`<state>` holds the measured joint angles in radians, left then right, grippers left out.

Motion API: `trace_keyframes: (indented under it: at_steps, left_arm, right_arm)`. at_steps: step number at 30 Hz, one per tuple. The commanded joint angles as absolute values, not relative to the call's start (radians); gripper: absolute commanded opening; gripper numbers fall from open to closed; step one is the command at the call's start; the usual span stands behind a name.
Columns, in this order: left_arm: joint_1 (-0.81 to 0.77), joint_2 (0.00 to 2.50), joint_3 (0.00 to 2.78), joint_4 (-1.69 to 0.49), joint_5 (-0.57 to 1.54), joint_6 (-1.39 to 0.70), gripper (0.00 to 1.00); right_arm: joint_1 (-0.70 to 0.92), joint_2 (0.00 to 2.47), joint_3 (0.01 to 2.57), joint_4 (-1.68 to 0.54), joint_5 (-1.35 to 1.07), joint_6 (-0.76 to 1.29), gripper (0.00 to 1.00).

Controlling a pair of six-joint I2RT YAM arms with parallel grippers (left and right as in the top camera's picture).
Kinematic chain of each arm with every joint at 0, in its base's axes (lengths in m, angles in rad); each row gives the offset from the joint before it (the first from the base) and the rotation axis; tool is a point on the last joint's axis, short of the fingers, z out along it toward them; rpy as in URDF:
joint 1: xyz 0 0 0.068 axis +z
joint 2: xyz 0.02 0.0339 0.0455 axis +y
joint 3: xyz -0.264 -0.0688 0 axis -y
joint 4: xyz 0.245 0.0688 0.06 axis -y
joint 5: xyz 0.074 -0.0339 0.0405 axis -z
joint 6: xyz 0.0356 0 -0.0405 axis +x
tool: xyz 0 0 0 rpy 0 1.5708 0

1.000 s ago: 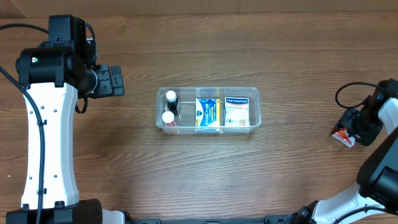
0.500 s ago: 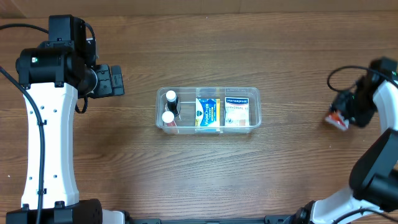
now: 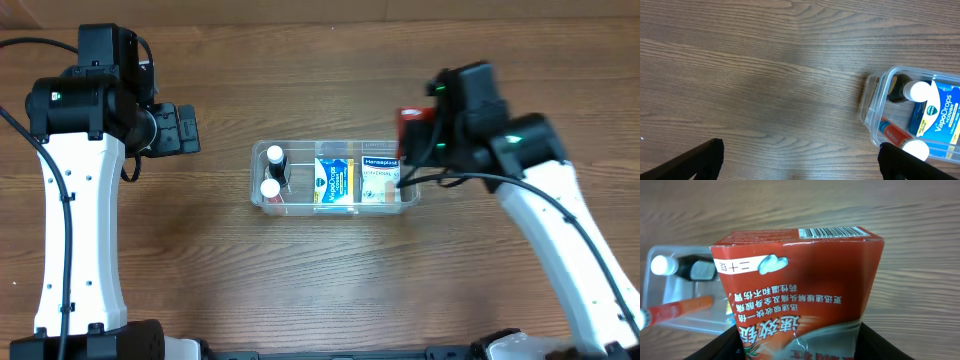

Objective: Pack container
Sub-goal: 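Place the red box into the container's right end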

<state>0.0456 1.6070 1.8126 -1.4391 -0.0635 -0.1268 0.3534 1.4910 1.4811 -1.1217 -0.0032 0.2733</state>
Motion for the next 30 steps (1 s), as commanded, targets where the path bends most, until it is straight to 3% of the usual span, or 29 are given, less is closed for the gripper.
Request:
trace_keyframes:
  at_steps: [1, 14, 15, 17, 26, 28, 29, 30]
  left_arm:
    - [0.039, 1.608, 1.808, -1.436, -0.051, -0.12, 1.0]
    - [0.039, 1.608, 1.808, -1.435, -0.052, -0.119, 1.0]
    - [0.039, 1.608, 1.808, -1.435, -0.052, -0.119, 1.0]
    - [0.039, 1.608, 1.808, -1.435, -0.052, -0.12, 1.0]
    - [0.039, 1.608, 1.808, -1.436, -0.052, -0.12, 1.0]
    - [0.039, 1.608, 1.808, -1.436, -0.052, -0.12, 1.0]
    - [0.039, 1.608, 1.808, -1.435, -0.052, -0.12, 1.0]
    - [0.039, 1.608, 1.808, -1.435, -0.052, -0.12, 1.0]
  right_arm:
    - [0.417, 1.589, 1.493, -1.109, -0.002, 0.346, 0.63]
    - [0.44, 1.849, 1.493, -1.106, -0.002, 0.345, 0.65]
    - [0.44, 1.849, 1.493, -1.106, -0.002, 0.345, 0.74]
    - [0.44, 1.849, 1.493, -1.107, -0.002, 0.345, 0.82]
    - [0.44, 1.771, 1.531, -1.1, 0.086, 0.344, 0.87]
    - [0.435, 1.72, 1.552, -1.079, 0.129, 0.341, 0.92]
    - [0.425, 1.685, 1.557, -1.058, 0.147, 0.338, 1.0]
    - [0.41, 1.655, 1.557, -1.037, 0.155, 0.327, 1.0]
